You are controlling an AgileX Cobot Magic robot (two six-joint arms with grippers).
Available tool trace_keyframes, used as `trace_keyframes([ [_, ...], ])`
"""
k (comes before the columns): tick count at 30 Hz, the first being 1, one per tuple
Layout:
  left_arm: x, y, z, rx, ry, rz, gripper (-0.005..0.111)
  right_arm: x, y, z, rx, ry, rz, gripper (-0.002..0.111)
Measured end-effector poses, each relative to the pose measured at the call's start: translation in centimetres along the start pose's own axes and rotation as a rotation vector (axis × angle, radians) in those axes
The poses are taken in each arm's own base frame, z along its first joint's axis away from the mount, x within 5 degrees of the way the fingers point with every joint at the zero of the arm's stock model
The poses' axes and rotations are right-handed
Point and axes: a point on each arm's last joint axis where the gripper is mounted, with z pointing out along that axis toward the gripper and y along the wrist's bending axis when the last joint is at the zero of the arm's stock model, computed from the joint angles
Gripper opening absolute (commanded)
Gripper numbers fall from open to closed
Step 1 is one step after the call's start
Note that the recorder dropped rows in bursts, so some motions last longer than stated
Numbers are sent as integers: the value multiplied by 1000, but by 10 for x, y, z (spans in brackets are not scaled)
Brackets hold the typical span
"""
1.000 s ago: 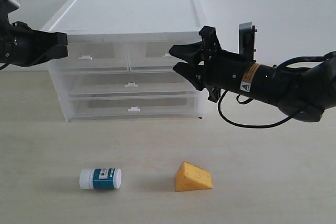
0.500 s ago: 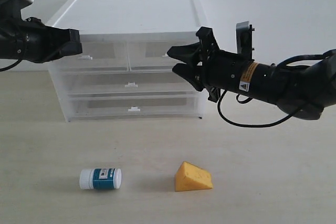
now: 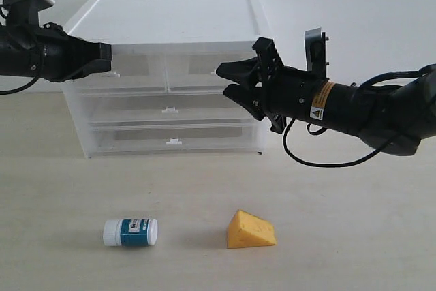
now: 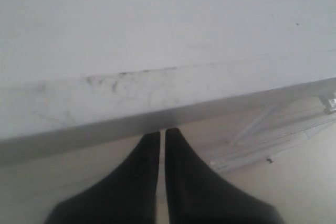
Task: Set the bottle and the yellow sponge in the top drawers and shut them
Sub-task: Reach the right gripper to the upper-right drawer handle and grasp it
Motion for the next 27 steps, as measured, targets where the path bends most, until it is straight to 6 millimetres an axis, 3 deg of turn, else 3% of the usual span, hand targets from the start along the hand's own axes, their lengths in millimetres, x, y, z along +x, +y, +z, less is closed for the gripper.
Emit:
trace_keyframes([
  [19,0,1,2,-7,1,5,4,-16,-4,8,108,-70,16,42],
  [27,0,2,2,-8,1,5,4,-13,-12,29,68,-42,32,42],
])
